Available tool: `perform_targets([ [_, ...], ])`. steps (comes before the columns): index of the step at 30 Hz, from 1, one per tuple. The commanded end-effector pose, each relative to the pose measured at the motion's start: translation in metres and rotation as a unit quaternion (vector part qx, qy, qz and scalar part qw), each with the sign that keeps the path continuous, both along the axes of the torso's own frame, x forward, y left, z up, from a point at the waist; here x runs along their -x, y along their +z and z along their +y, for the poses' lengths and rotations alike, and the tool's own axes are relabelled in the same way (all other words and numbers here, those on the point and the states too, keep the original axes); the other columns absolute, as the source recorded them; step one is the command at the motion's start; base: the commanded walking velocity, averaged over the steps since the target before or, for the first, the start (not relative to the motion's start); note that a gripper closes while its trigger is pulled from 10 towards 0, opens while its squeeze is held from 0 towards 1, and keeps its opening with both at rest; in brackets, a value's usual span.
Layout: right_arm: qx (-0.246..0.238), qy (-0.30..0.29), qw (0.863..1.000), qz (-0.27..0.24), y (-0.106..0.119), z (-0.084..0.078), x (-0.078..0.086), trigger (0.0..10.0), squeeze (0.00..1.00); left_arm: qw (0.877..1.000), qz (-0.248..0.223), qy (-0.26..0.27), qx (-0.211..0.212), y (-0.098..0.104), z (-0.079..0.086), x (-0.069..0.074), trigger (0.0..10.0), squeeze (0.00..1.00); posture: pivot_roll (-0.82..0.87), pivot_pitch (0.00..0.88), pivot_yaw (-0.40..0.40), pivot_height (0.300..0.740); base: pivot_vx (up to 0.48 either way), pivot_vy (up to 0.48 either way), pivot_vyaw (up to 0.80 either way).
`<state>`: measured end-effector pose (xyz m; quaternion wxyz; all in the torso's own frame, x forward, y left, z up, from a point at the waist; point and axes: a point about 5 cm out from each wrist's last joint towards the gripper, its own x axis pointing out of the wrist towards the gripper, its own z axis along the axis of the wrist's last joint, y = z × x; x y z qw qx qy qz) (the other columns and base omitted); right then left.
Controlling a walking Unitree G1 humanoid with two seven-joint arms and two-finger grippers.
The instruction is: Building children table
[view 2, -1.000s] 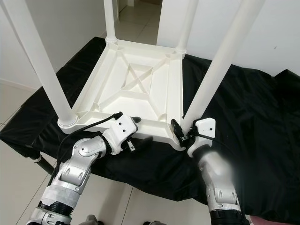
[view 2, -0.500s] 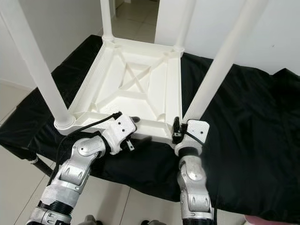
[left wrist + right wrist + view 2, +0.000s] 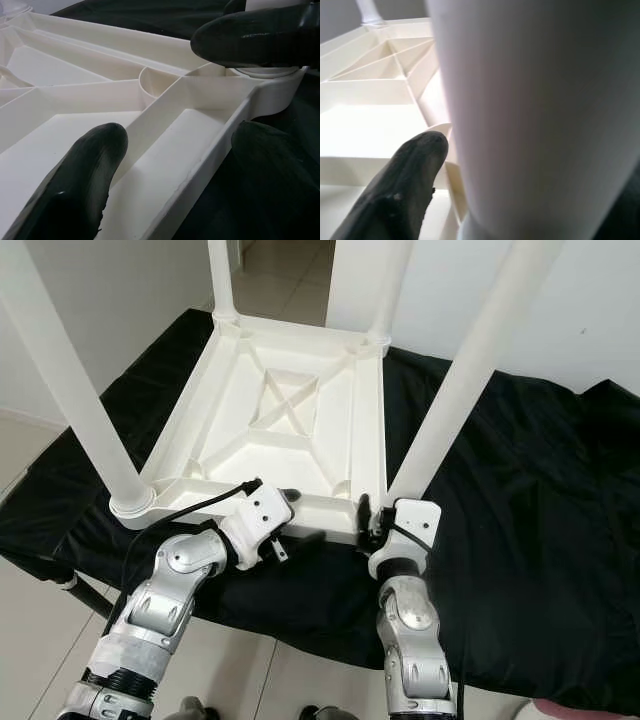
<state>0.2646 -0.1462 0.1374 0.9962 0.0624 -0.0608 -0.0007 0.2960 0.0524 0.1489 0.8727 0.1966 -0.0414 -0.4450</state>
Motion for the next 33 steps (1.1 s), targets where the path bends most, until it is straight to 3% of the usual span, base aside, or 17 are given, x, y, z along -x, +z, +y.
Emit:
perform_targets([
  [1,-0.002,0.026,1.000,-0.002,-0.002,-0.003,0.003,10.0,1.00,0.996,-0.022,0.083,0.019,0.001,0.005,-0.004,10.0,0.00,0.02,0.111,-0.072,0.740,0.000,0.000,0.00],
  [5,0.011,0.063,0.998,-0.012,-0.002,-0.015,0.006,10.0,0.98,0.996,-0.024,0.082,0.019,0.001,0.009,-0.003,10.0,0.00,0.03,0.108,-0.072,0.740,0.000,0.000,0.00],
  [6,0.020,0.085,0.996,-0.011,-0.005,-0.025,0.008,10.0,0.00,0.997,-0.026,0.075,0.022,0.002,0.011,-0.001,10.0,0.00,0.03,0.107,-0.075,0.740,0.000,0.000,0.00],
  [9,0.028,0.105,0.994,-0.008,-0.008,-0.035,0.011,10.0,0.00,0.997,-0.029,0.067,0.025,0.003,0.013,0.001,10.0,0.00,0.04,0.105,-0.074,0.740,0.000,0.000,0.00],
  [13,0.051,0.174,0.983,-0.016,-0.008,-0.044,0.016,10.0,0.00,0.998,-0.030,0.043,0.039,0.006,0.017,0.006,10.0,0.00,0.04,0.103,-0.076,0.740,0.000,0.000,0.00],
  [18,0.079,0.222,0.972,-0.021,-0.002,-0.061,0.007,10.0,0.00,0.998,-0.019,-0.006,0.057,0.010,0.023,0.016,10.0,0.00,0.05,0.100,-0.080,0.740,0.000,0.000,0.00],
  [27,0.106,0.263,0.959,-0.028,0.005,-0.060,-0.016,10.0,0.00,0.998,-0.005,-0.047,0.047,0.009,0.021,0.027,10.0,0.00,0.06,0.092,-0.080,0.740,0.000,0.000,0.00],
  [28,0.111,0.276,0.954,-0.029,0.006,-0.056,-0.020,9.5,0.00,0.998,-0.004,-0.049,0.046,0.008,0.020,0.027,10.0,0.00,0.06,0.090,-0.079,0.740,0.000,0.000,0.00],
  [30,0.114,0.285,0.951,-0.030,0.006,-0.054,-0.021,9.5,0.00,0.998,-0.004,-0.049,0.046,0.008,0.020,0.027,10.0,0.00,0.06,0.088,-0.080,0.740,0.000,0.000,0.00],
  [31,0.117,0.296,0.947,-0.028,0.005,-0.052,-0.024,0.0,0.00,0.998,-0.007,-0.047,0.043,0.008,0.019,0.026,10.0,0.00,0.06,0.082,-0.084,0.740,0.000,0.000,0.00],
  [33,0.119,0.304,0.945,-0.025,0.003,-0.050,-0.026,0.0,0.00,0.998,-0.007,-0.046,0.042,0.008,0.018,0.025,10.0,0.00,0.06,0.082,-0.084,0.740,0.000,0.000,0.00],
])
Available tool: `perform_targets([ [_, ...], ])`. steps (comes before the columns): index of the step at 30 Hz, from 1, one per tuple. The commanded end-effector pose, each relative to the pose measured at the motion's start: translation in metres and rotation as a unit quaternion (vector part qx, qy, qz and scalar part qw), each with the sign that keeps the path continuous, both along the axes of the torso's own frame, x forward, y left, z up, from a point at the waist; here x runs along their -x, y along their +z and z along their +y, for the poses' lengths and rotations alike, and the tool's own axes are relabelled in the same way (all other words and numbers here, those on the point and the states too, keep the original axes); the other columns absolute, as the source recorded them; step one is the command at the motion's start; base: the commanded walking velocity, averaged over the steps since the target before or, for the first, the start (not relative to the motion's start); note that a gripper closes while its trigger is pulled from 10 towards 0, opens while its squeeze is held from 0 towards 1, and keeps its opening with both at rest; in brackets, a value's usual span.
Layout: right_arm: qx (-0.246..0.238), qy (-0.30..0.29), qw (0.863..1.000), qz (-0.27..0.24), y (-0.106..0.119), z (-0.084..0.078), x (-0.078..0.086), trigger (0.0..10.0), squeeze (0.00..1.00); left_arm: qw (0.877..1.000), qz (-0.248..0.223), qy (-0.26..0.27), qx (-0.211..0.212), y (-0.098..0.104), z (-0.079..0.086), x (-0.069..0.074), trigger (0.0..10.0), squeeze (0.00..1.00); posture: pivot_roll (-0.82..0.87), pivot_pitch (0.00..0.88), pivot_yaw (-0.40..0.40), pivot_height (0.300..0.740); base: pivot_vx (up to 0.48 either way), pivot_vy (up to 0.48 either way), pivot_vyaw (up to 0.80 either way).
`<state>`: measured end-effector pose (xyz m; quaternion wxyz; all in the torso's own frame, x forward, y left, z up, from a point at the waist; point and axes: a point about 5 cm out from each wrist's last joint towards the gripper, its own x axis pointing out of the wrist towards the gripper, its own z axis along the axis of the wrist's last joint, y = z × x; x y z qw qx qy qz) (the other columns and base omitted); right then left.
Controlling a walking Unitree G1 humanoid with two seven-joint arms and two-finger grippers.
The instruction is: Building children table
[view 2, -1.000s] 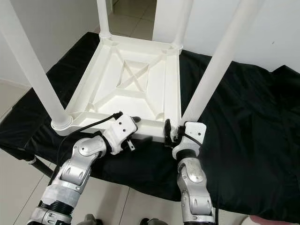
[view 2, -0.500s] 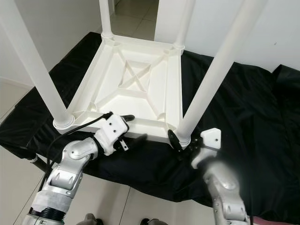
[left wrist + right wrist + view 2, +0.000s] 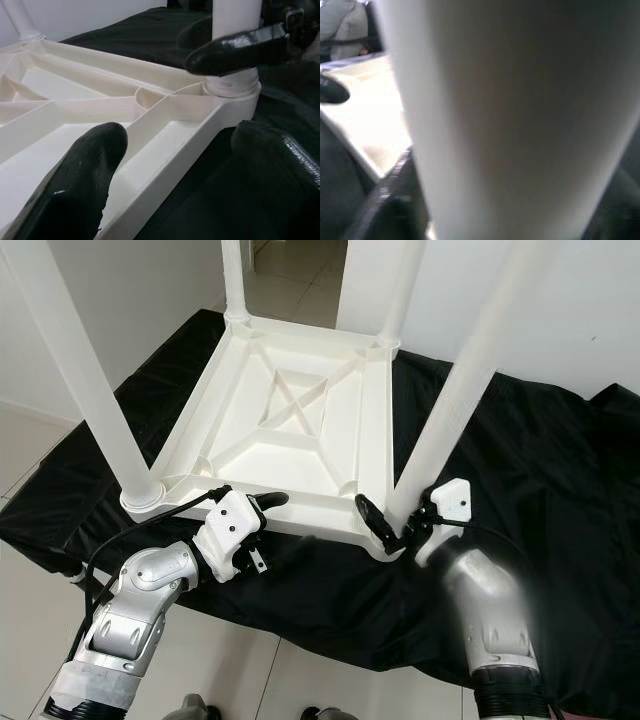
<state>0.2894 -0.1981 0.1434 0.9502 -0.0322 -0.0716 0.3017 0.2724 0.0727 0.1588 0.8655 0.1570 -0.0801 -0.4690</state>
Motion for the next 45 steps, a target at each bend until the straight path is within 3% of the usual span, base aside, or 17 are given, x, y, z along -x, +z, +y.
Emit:
perform_targets([
  [1,0.014,0.017,1.000,0.008,-0.004,0.002,-0.002,0.0,0.00,1.000,0.002,-0.012,-0.007,-0.002,-0.003,0.001,10.0,0.00,0.06,0.082,-0.084,0.740,0.000,0.000,0.00],
  [12,0.013,0.020,1.000,0.018,-0.009,-0.004,0.002,0.0,0.00,1.000,0.005,-0.010,-0.005,-0.002,-0.004,0.001,10.0,0.00,0.05,0.079,-0.086,0.740,0.000,0.000,0.00],
  [13,0.012,0.010,1.000,0.018,-0.010,-0.006,0.002,10.0,0.00,1.000,0.006,-0.010,-0.005,-0.002,-0.004,0.001,10.0,0.00,0.05,0.081,-0.084,0.740,0.000,0.000,0.00],
  [18,0.002,-0.001,1.000,0.020,-0.010,-0.005,0.007,10.0,0.00,1.000,0.008,-0.008,-0.009,-0.003,-0.005,0.000,10.0,0.00,0.04,0.084,-0.082,0.740,0.000,0.000,0.00],
  [25,0.014,-0.036,0.999,0.021,-0.011,0.011,0.011,10.0,0.00,1.000,0.007,0.009,-0.012,-0.004,-0.006,-0.005,10.0,0.00,0.04,0.088,-0.077,0.740,0.000,0.000,0.00],
  [32,-0.009,-0.083,0.996,0.017,-0.009,0.029,0.018,10.0,0.00,0.999,0.005,0.035,-0.011,-0.004,-0.003,-0.011,10.0,0.00,0.04,0.091,-0.073,0.740,0.000,0.000,0.00],
  [36,-0.031,-0.191,0.981,0.026,-0.013,0.034,0.023,10.0,0.00,0.999,0.005,0.051,-0.015,-0.005,0.001,-0.015,10.0,0.00,0.04,0.090,-0.079,0.740,0.000,0.000,0.00],
  [37,-0.031,-0.191,0.981,0.026,-0.013,0.034,0.023,10.0,0.00,0.999,0.005,0.051,-0.015,-0.005,0.001,-0.015,10.0,0.00,0.04,0.090,-0.079,0.740,0.000,0.000,0.00],
  [40,-0.036,-0.270,0.961,0.048,-0.022,0.035,0.027,10.0,0.00,0.998,0.006,0.056,-0.013,-0.005,0.002,-0.016,10.0,0.00,0.04,0.090,-0.082,0.740,0.000,0.000,0.00],
  [44,-0.038,-0.307,0.950,0.052,-0.026,0.035,0.028,10.0,0.00,0.998,0.006,0.057,-0.013,-0.006,0.002,-0.016,10.0,0.00,0.05,0.089,-0.086,0.740,0.000,0.000,0.00],
  [45,-0.049,-0.339,0.938,0.057,-0.028,0.036,0.029,10.0,0.00,0.998,0.006,0.058,-0.012,-0.006,0.001,-0.016,10.0,0.00,0.05,0.088,-0.090,0.740,0.000,0.000,0.00],
])
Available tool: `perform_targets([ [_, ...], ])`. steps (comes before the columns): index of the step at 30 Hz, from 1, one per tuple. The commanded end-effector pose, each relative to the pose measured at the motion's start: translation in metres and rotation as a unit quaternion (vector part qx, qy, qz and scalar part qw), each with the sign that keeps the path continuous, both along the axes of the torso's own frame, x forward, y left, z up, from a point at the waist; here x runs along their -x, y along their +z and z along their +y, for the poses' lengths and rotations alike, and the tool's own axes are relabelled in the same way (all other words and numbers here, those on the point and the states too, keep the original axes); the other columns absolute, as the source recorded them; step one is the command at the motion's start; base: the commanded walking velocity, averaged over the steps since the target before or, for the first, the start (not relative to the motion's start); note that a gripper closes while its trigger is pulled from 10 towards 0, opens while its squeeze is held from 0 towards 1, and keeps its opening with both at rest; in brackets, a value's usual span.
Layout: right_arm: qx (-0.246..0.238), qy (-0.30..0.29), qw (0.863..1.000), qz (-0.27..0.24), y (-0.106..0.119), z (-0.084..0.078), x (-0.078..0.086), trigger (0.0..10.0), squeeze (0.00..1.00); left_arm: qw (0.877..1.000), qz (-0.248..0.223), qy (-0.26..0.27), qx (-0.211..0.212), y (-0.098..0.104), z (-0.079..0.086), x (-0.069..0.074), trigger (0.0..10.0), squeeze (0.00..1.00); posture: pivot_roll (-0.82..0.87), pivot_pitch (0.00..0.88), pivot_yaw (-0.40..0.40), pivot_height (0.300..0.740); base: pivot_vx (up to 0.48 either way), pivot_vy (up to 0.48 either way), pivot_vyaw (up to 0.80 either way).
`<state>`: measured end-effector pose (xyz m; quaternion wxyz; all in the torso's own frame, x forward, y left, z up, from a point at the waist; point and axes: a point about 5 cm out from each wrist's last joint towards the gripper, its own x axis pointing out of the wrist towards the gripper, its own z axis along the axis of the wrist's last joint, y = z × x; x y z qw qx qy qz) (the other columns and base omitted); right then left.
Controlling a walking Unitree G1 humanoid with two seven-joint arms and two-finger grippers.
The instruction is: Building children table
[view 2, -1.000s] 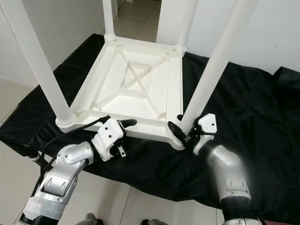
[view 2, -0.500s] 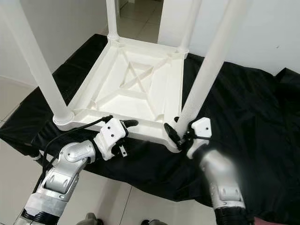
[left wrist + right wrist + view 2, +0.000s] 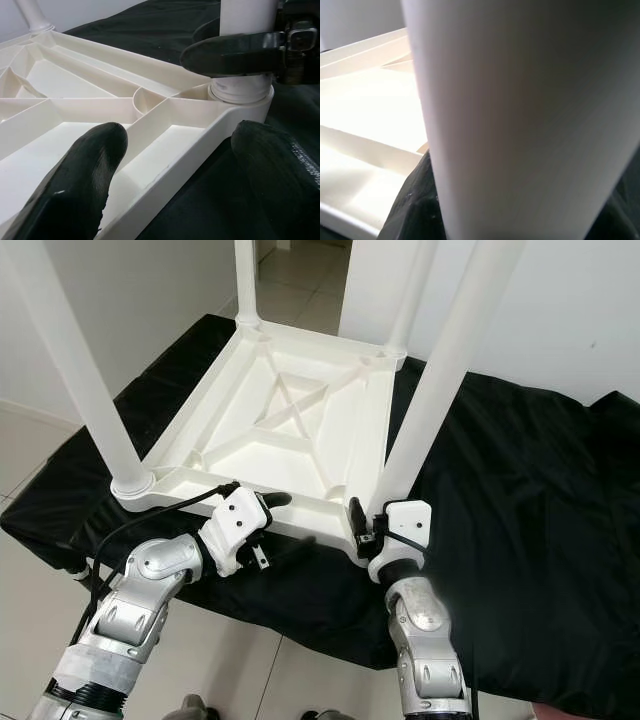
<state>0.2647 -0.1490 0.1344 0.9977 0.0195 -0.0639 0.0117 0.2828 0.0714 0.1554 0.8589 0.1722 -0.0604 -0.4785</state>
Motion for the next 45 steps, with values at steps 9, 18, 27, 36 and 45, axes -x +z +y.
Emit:
perform_targets([
  [9,-0.046,-0.102,0.991,0.068,-0.020,0.003,0.006,10.0,0.00,0.997,-0.005,0.073,0.013,-0.004,0.002,-0.006,10.0,0.00,0.06,0.084,-0.098,0.740,0.000,0.000,0.00],
  [18,-0.028,-0.073,0.996,0.043,-0.014,0.002,0.005,10.0,1.00,0.997,-0.007,0.071,0.013,-0.004,0.001,-0.005,10.0,0.00,0.06,0.075,-0.103,0.740,0.000,0.000,0.00],
  [27,0.009,0.017,1.000,0.019,-0.015,-0.021,0.001,10.0,1.00,0.998,0.003,0.043,0.039,-0.001,-0.005,0.001,10.0,0.00,0.05,0.073,-0.104,0.740,0.000,0.000,0.00],
  [36,0.028,0.134,0.990,-0.009,-0.005,-0.037,0.002,10.0,0.00,0.999,0.009,0.029,0.022,-0.006,-0.008,0.006,10.0,0.00,0.05,0.079,-0.098,0.740,0.000,0.000,0.00],
  [45,0.061,0.249,0.967,-0.008,0.001,-0.045,-0.008,10.0,0.00,1.000,0.008,0.022,0.017,-0.005,-0.009,0.004,10.0,0.00,0.04,0.073,-0.077,0.740,0.000,0.000,0.00],
])
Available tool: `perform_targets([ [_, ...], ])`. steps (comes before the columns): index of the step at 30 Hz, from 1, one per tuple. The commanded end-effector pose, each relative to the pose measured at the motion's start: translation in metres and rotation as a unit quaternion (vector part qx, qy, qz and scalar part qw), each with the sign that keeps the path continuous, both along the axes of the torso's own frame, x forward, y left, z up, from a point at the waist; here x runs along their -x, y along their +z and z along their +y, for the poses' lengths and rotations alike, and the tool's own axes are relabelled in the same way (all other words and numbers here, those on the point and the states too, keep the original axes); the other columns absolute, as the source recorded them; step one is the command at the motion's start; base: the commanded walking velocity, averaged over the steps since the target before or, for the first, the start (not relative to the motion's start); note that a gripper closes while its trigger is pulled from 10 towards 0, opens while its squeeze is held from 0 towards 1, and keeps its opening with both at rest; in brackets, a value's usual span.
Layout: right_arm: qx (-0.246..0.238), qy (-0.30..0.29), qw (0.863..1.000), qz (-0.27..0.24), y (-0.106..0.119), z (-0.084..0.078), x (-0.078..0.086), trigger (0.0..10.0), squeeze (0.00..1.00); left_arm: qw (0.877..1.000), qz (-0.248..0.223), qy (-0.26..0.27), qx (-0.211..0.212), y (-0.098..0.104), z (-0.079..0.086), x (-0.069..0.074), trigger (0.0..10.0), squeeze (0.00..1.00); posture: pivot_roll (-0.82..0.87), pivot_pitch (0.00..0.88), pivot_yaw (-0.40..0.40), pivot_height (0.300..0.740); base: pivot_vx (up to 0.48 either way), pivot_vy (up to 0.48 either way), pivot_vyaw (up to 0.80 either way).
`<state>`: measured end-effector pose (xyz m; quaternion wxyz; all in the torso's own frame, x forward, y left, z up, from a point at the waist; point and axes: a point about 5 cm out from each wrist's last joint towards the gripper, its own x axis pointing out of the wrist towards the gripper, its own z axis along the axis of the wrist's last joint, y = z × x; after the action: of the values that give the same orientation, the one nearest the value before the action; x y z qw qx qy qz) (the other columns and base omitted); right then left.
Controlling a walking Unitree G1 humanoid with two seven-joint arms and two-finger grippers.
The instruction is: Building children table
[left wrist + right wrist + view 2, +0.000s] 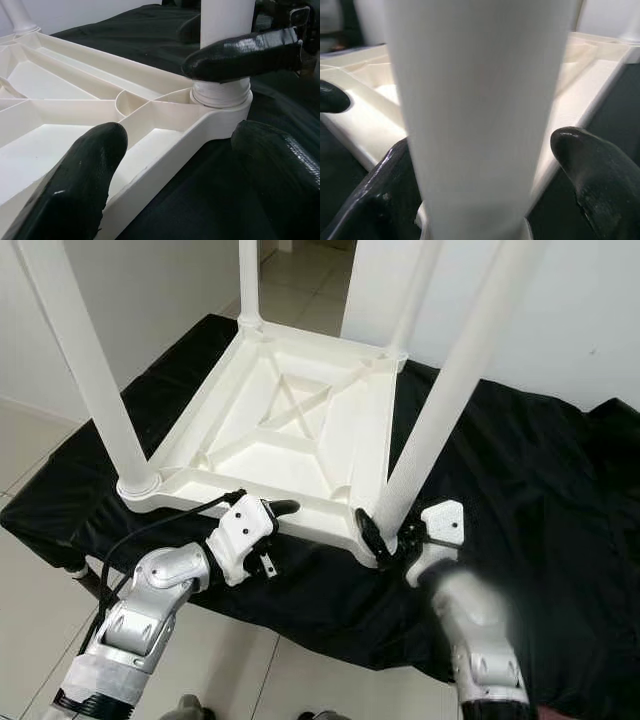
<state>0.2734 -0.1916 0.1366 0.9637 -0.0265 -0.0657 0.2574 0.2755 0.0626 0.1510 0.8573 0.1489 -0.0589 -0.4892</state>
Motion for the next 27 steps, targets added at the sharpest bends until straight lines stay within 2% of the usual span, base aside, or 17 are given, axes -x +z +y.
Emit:
perform_targets([
  [1,0.007,0.018,1.000,0.003,-0.002,-0.002,-0.002,10.0,0.00,0.999,-0.006,0.033,-0.002,0.000,0.000,-0.004,10.0,0.00,0.04,0.073,-0.077,0.740,0.000,0.000,0.00],
  [3,0.012,0.030,0.999,0.006,-0.003,-0.001,-0.004,9.7,0.00,0.999,-0.007,0.032,-0.002,0.001,0.000,-0.005,10.0,0.00,0.04,0.073,-0.075,0.740,0.000,0.000,0.00],
  [4,0.015,0.041,0.999,0.007,-0.005,-0.001,-0.006,2.7,0.00,0.999,-0.008,0.032,-0.002,0.001,0.000,-0.005,10.0,0.00,0.04,0.072,-0.074,0.740,0.000,0.000,0.00],
  [5,0.013,0.050,0.999,0.009,-0.006,-0.001,-0.007,0.0,0.00,0.999,-0.009,0.032,-0.003,0.002,0.001,-0.006,10.0,0.00,0.05,0.070,-0.073,0.740,0.000,0.000,0.00],
  [11,0.011,0.077,0.997,0.021,-0.012,-0.003,-0.007,0.0,0.00,0.999,-0.011,0.035,-0.003,0.002,0.001,-0.006,10.0,0.00,0.05,0.071,-0.075,0.740,0.000,0.000,0.00],
  [23,0.012,0.079,0.996,0.026,-0.016,-0.005,-0.004,0.0,0.00,0.999,-0.010,0.035,-0.003,0.002,-0.001,-0.005,10.0,0.00,0.05,0.076,-0.077,0.740,0.000,0.000,0.00],
  [24,0.008,0.071,0.997,0.024,-0.016,-0.006,-0.004,10.0,0.00,0.999,-0.010,0.034,-0.003,0.002,-0.001,-0.005,10.0,0.00,0.05,0.077,-0.077,0.740,0.000,0.000,0.00],
  [27,0.001,0.048,0.999,0.019,-0.014,-0.007,-0.005,10.0,0.00,0.999,-0.009,0.034,-0.003,0.001,-0.001,-0.005,10.0,0.00,0.04,0.079,-0.079,0.740,0.000,0.000,0.00],
])
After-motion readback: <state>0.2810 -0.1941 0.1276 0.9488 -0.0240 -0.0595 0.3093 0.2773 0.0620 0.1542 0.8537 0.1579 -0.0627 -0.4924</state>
